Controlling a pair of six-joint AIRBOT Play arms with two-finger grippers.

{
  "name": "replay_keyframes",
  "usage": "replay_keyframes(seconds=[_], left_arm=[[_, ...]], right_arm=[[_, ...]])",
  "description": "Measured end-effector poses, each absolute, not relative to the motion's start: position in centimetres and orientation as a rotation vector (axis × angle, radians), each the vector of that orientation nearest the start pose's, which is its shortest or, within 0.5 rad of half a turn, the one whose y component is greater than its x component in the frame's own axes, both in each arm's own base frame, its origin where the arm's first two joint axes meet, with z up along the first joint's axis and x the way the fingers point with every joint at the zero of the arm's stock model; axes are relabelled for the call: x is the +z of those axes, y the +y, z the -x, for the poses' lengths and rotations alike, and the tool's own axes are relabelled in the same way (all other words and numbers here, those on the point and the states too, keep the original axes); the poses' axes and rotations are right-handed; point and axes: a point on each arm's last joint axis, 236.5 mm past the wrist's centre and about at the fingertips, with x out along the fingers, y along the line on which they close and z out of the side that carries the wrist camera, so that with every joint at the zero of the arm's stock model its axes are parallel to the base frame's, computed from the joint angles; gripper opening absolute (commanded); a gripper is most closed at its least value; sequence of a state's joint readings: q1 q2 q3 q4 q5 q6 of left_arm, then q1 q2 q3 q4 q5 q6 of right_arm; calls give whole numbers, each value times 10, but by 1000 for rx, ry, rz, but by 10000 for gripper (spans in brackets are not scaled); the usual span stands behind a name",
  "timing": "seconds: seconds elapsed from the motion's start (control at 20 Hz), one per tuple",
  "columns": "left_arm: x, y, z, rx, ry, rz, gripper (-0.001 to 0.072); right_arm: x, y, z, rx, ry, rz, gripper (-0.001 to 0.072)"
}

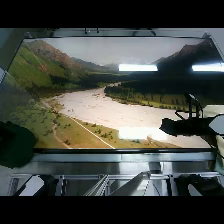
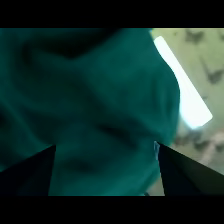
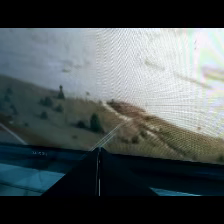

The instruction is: Fold the shirts.

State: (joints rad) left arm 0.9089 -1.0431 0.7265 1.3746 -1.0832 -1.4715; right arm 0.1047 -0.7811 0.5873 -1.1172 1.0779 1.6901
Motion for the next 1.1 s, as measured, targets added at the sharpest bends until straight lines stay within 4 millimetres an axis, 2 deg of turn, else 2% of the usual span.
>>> replay_keyframes(seconds=[0.05,0.2,0.25,0.35,0.45,0.55,0.65,0.7,0.75,0.8,0.9,0.95,1.05,1.1], left_arm=[[-60,200,-205,602,1238,723,18],[-62,203,-226,537,1280,721,18],[-51,196,-244,482,1270,734,19],[-11,164,-296,298,1192,770,19],[61,104,-354,36,1048,800,25],[158,24,-395,-276,861,790,26],[249,-51,-404,-542,698,725,26],[281,-79,-400,-630,644,678,26],[299,-101,-396,-687,619,638,26],[308,-122,-392,-738,619,599,25],[301,-157,-386,-805,672,551,27],[290,-172,-385,-830,713,541,164],[256,-201,-382,-880,821,538,673],[236,-213,-378,-900,888,540,706]], right_arm=[[-13,117,-242,221,1294,-475,20],[-13,117,-242,221,1292,-475,20],[-13,117,-242,221,1292,-475,20],[-13,117,-242,221,1292,-475,20],[-13,117,-242,221,1292,-475,20],[-13,117,-242,221,1293,-475,20],[-13,117,-242,221,1293,-475,20],[-13,117,-242,221,1293,-475,20],[-13,117,-242,221,1293,-475,20],[-13,117,-242,221,1293,-475,20],[-13,117,-242,221,1294,-475,20],[-13,117,-242,221,1293,-475,20],[-13,117,-242,221,1293,-475,20],[-13,117,-242,221,1294,-475,22]])
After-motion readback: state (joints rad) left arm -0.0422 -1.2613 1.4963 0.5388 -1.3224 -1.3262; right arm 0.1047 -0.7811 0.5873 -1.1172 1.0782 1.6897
